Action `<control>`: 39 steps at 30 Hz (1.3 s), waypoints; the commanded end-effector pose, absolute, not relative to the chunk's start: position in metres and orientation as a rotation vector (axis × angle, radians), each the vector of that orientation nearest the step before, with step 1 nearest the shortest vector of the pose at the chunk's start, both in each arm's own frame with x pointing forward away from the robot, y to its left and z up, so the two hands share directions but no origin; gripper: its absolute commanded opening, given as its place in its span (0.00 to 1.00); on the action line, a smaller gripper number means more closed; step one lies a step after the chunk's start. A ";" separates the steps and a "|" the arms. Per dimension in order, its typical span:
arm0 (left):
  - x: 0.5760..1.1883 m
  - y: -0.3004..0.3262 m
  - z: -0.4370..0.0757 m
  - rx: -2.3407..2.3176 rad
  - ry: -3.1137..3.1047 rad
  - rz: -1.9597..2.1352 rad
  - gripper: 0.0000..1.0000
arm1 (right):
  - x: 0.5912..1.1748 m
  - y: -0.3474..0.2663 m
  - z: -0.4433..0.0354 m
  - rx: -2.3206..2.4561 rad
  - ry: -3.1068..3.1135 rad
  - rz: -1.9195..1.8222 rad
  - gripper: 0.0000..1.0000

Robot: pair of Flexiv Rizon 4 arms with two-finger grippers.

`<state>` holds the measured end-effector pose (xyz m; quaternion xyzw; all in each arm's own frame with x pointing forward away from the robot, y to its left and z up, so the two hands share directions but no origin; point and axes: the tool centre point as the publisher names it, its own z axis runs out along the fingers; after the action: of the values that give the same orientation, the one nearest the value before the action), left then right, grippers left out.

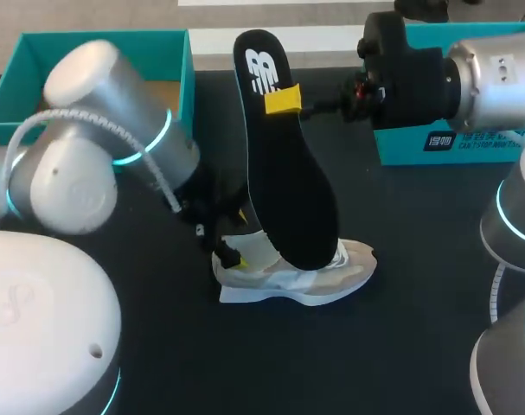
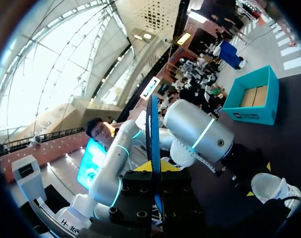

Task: Take the shoe out of the shoebox, open the shoe tongue, remove and reinsert the insole, then place the shoe into the shoebox

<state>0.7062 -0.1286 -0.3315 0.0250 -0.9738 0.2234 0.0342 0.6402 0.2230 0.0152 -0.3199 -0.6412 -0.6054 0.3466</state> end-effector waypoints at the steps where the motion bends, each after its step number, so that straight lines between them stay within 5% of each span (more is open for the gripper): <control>1: 0.707 -0.125 -0.318 0.079 -3.057 0.297 1.00 | 0.641 0.226 0.015 -0.832 -1.664 -1.570 0.00; 39: 0.732 -0.146 -0.341 0.147 -3.045 0.112 1.00 | 0.641 0.226 0.015 -0.832 -1.664 -1.570 0.00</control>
<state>0.7212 -0.1291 -0.3275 0.0519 -0.9969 0.0436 0.0388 0.6403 0.2230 0.0152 -0.3199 -0.6412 -0.6054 0.3466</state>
